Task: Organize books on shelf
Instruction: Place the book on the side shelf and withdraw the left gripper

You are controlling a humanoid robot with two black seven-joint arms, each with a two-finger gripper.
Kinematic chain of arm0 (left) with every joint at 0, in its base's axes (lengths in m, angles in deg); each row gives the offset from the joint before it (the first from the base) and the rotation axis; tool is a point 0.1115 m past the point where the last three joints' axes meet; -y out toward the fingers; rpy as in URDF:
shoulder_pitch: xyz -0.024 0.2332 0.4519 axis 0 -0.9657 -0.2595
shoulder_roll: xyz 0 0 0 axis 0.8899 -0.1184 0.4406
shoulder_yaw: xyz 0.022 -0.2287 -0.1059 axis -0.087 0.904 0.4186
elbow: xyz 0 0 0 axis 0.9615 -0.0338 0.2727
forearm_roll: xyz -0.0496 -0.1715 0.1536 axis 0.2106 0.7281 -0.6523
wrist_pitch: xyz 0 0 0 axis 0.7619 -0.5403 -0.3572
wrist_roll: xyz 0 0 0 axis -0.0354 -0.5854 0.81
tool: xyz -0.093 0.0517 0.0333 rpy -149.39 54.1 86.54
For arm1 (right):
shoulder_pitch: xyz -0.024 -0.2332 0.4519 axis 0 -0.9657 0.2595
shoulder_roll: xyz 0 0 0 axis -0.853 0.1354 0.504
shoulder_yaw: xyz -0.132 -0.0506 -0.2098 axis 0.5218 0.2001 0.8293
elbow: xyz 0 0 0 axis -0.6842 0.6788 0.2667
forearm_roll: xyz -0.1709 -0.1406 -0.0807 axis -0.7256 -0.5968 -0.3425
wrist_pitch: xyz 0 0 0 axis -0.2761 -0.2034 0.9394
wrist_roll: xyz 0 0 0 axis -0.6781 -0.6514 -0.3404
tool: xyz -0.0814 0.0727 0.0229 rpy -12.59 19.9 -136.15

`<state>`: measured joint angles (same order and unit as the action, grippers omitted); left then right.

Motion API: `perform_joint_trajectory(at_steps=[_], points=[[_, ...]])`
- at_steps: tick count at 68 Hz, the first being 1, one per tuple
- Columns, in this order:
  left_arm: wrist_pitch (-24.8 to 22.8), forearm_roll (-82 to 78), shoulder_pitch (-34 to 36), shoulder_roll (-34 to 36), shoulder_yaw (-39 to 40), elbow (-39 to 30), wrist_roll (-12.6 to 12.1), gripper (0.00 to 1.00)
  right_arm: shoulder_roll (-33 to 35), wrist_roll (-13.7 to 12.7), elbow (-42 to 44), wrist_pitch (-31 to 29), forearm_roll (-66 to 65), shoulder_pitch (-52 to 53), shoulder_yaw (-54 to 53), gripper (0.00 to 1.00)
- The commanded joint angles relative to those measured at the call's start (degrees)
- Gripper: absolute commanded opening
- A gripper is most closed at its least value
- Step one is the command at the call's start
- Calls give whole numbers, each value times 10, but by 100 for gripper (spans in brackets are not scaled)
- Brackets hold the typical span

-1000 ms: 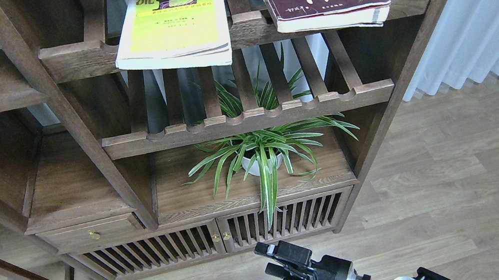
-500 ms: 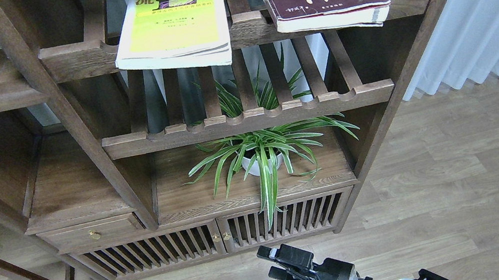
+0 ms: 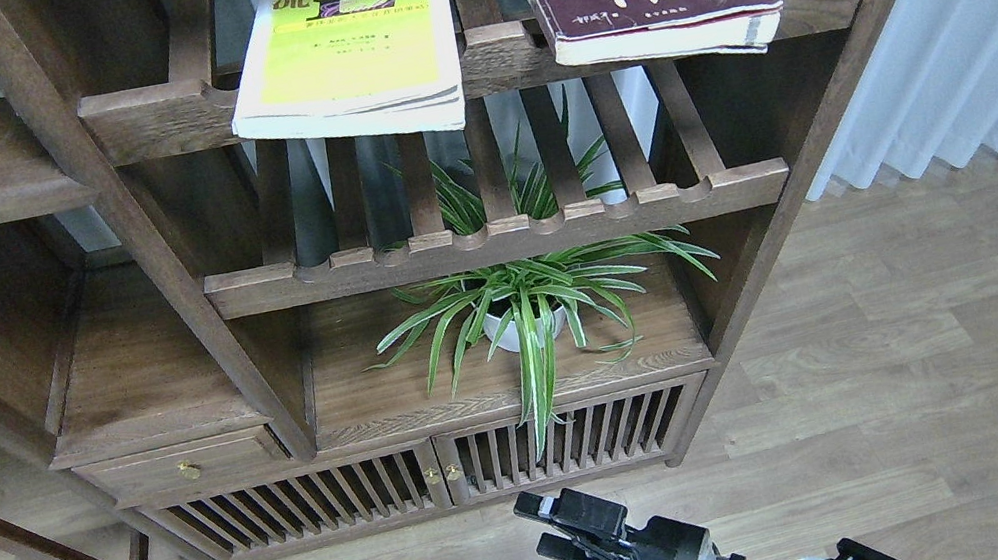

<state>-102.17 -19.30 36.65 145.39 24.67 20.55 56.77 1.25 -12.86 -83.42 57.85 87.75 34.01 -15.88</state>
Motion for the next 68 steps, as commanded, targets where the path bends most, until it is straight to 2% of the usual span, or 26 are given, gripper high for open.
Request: perform_joint_trajectory(at_steps=[1, 14, 35, 51, 68], points=[[0, -2, 18, -25, -2, 35, 0, 1, 0, 0, 0, 0, 0, -1, -2, 99], [0, -4, 55, -76, -12, 93, 0, 1, 0, 0, 0, 0, 0, -5, -2, 99], [0, -4, 56, -95, -8, 103, 0, 1, 0, 0, 0, 0, 0, -7, -2, 99], [0, -5, 97, -128, -13, 166, -1, 1, 0, 0, 0, 0, -1, -9, -2, 99], [0, -11, 104, -154, -12, 177, -2, 2, 0, 0, 0, 0, -1, -11, -2, 99]])
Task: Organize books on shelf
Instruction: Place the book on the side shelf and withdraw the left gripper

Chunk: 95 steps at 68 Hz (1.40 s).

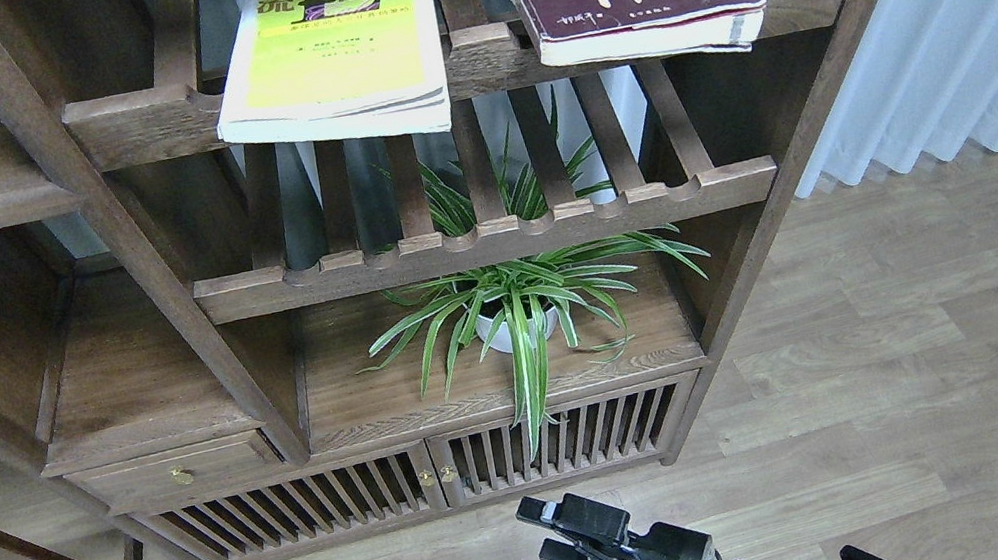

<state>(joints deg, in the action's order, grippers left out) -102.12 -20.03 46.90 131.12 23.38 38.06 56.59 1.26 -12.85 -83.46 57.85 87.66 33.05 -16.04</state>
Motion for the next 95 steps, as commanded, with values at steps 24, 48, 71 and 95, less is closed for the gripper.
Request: perform_joint_trajectory(at_steps=[24, 48, 71, 95], points=[[0, -5, 21, -39, 1, 22, 0, 40, 0, 0, -2, 0, 0, -9, -1, 99], [0, -82, 48, -34, 9, 18, 2, 87, 0, 0, -2, 0, 0, -10, 0, 99], [0, -86, 65, -26, 8, -90, 0, 91, 0, 0, -2, 0, 0, -11, 0, 99], [0, -89, 63, 33, -3, -163, -15, 92, 0, 0, 0, 0, 0, -11, 0, 99]])
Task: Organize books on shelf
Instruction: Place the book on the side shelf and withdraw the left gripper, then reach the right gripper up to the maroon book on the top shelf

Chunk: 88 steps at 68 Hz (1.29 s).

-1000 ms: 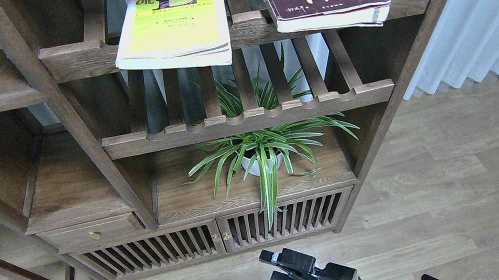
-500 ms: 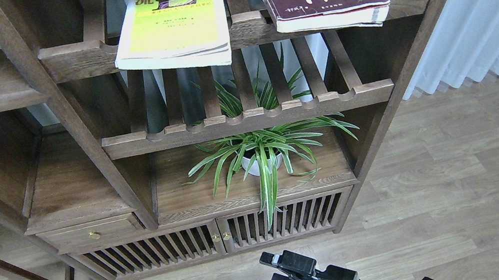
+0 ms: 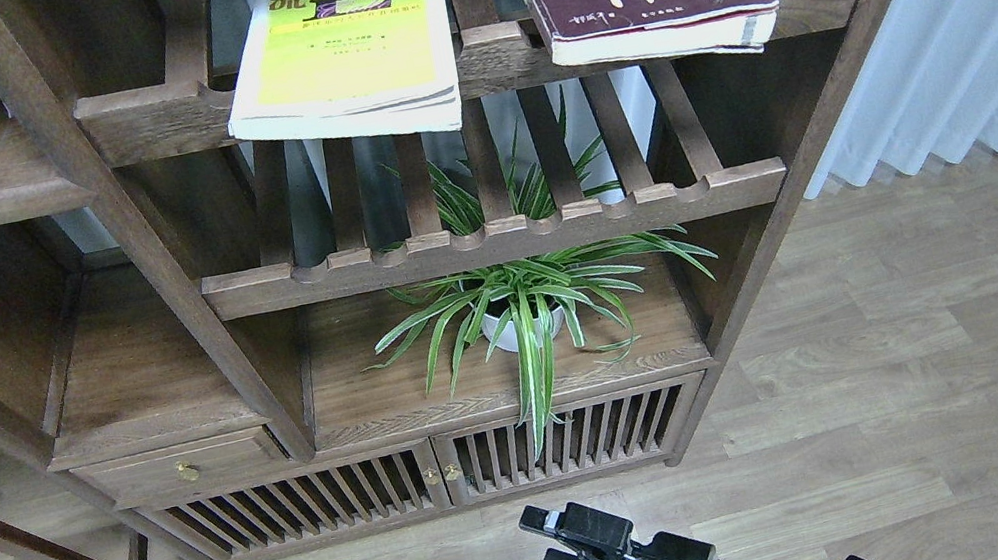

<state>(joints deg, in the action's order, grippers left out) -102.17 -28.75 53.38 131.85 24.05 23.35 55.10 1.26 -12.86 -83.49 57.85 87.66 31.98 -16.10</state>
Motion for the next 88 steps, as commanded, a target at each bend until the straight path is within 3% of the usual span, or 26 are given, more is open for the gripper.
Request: perform_joint_trajectory(at_steps=[1, 18, 31, 56, 62, 71, 73, 88], points=[[0, -1, -2, 30, -10, -18, 0, 92, 0, 0, 0, 0, 0, 0, 1, 99], [0, -1, -6, 132, -70, -94, 0, 93, 0, 0, 2, 0, 0, 0, 1, 99], [0, -1, -13, 227, -185, -168, 0, 94, 0, 0, 1, 0, 0, 1, 1, 99], [0, 5, -53, 260, -331, -256, 0, 98, 0, 0, -1, 0, 0, 2, -11, 99], [0, 6, -71, 261, -364, -278, 46, 98, 0, 0, -2, 0, 0, 0, -18, 99], [0, 6, -112, 257, -390, -286, 95, 98, 0, 0, -8, 0, 1, -3, -27, 99], [0, 6, -149, 252, -393, -291, 119, 98, 0, 0, -15, 0, 1, -4, -37, 99], [0, 27, -302, 188, -392, -298, 196, 98, 0, 0, -54, 0, 1, -5, -68, 99]])
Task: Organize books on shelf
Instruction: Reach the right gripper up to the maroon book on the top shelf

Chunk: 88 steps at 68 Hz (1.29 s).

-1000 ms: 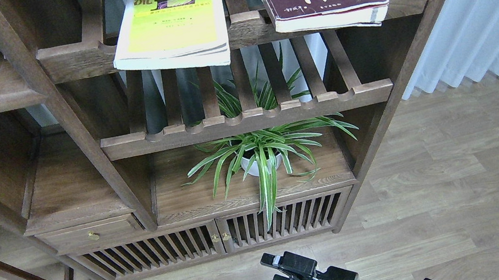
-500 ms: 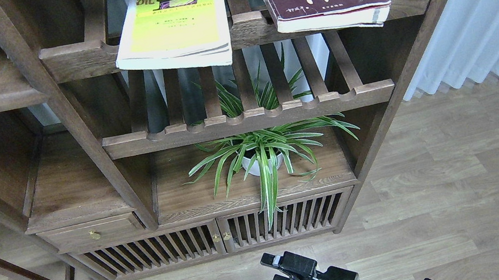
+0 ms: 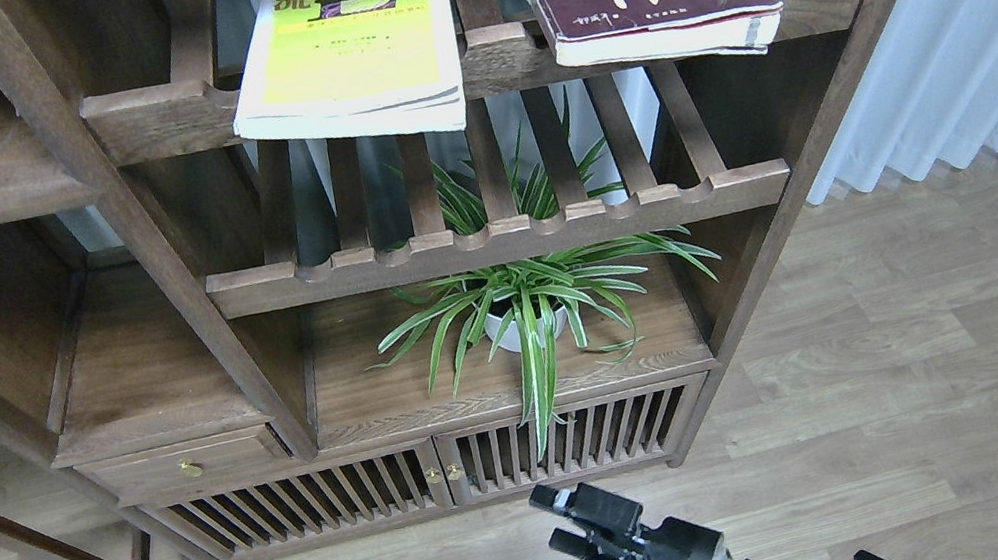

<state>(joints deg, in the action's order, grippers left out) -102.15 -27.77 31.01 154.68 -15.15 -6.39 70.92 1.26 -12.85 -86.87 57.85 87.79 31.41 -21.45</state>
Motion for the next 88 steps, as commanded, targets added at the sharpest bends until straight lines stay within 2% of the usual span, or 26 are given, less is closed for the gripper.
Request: perform_joint_trajectory(at_steps=[1, 8, 17, 32, 49, 88], points=[[0, 19, -84, -44, 0, 0, 40, 99, 0, 0, -22, 0, 0, 1, -15, 99], [0, 65, -153, -107, 5, 5, 55, 99, 0, 0, -49, 0, 0, 4, -35, 99], [0, 129, -227, -190, 26, 28, 54, 99, 0, 0, -83, 0, 0, 17, -59, 99], [0, 130, -336, -287, 100, 86, 44, 99, 2, 0, -143, 0, 0, 70, -102, 99], [0, 131, -361, -315, 103, 114, 44, 99, 33, 0, -187, 26, 0, 92, -145, 99], [0, 130, -370, -319, 104, 127, 44, 99, 77, 0, -253, 132, 3, 159, -255, 99]])
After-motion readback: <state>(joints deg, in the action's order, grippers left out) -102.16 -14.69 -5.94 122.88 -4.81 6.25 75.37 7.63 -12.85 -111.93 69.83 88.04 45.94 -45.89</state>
